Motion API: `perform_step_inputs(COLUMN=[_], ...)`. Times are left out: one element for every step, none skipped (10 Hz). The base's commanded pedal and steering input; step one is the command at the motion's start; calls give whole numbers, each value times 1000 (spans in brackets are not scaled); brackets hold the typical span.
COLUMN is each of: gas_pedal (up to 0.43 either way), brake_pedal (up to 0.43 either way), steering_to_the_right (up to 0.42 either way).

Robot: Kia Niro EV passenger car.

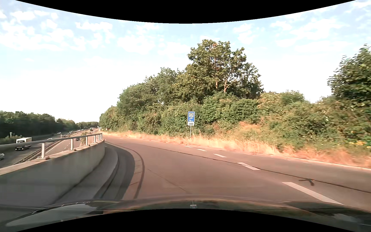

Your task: Follow the waypoints while adhering to traffic rules and regulations

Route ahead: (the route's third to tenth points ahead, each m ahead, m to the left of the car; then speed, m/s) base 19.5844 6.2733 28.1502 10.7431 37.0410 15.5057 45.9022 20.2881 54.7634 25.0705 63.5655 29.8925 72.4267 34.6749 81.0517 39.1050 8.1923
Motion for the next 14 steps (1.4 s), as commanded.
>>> perform_step_inputs(gas_pedal=[169,157,157,157,157,157,157,157,169,169,169,169,177,177], brake_pedal=[0,0,0,0,0,0,0,0,0,0,0,0,0,0], steering_to_the_right=[-163,-163,-165,-165,-163,-160,-156,-155,-150,-147,-140,-134,-126,-117])
